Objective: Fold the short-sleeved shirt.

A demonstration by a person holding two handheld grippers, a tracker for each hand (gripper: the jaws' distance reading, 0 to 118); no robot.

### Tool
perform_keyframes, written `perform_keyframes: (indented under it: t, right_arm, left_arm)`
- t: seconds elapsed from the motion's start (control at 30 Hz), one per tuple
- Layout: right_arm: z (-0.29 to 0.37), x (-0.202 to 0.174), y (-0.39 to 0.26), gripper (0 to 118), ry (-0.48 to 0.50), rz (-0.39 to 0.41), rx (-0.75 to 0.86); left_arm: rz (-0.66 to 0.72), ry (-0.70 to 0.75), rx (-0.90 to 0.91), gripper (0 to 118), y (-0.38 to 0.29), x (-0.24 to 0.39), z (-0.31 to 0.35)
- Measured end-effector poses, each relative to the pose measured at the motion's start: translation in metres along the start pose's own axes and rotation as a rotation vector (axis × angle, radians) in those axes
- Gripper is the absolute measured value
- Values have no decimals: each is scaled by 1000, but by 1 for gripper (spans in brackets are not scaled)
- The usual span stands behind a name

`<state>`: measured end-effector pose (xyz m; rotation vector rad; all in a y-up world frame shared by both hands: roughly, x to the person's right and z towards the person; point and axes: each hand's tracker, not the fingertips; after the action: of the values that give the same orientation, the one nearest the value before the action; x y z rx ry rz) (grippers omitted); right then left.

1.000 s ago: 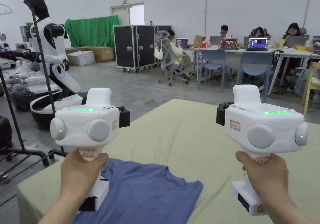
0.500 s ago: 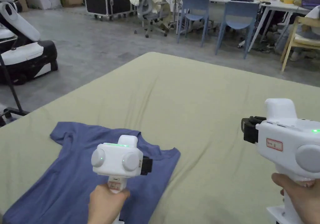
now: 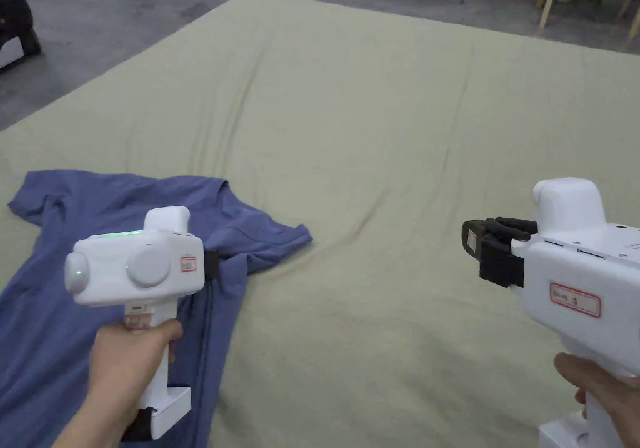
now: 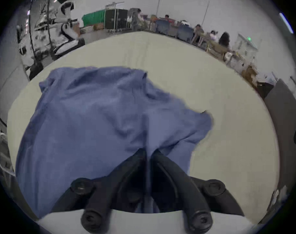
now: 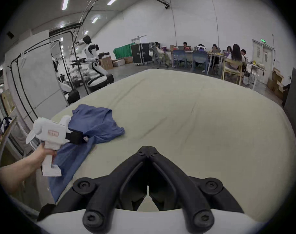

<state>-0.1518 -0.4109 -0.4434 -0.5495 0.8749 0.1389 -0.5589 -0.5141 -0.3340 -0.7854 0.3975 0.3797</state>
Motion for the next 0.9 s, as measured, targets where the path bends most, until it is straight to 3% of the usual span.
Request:
perform_keyframes:
  t: [0.1, 0.23, 0.5, 0.73, 0.9]
  right_arm:
    - [45, 18, 13, 3, -40, -15, 61]
    - [122, 38, 28, 3, -115, -17, 179]
    - [294, 63, 36, 3, -287, -44, 366]
    - [415, 79, 4, 3, -500, -46, 426]
    - [470, 99, -31, 3, -645, -85, 406]
  left_arm:
    - [-100, 23, 110, 3, 20, 27, 50]
    - [-160, -59, 225, 3, 53, 56, 123]
    - [-406, -400, 440, 3, 96, 213, 247]
    - [-673, -731, 316, 3, 47, 401, 261]
    - [-885, -929, 105, 3, -49, 529, 223]
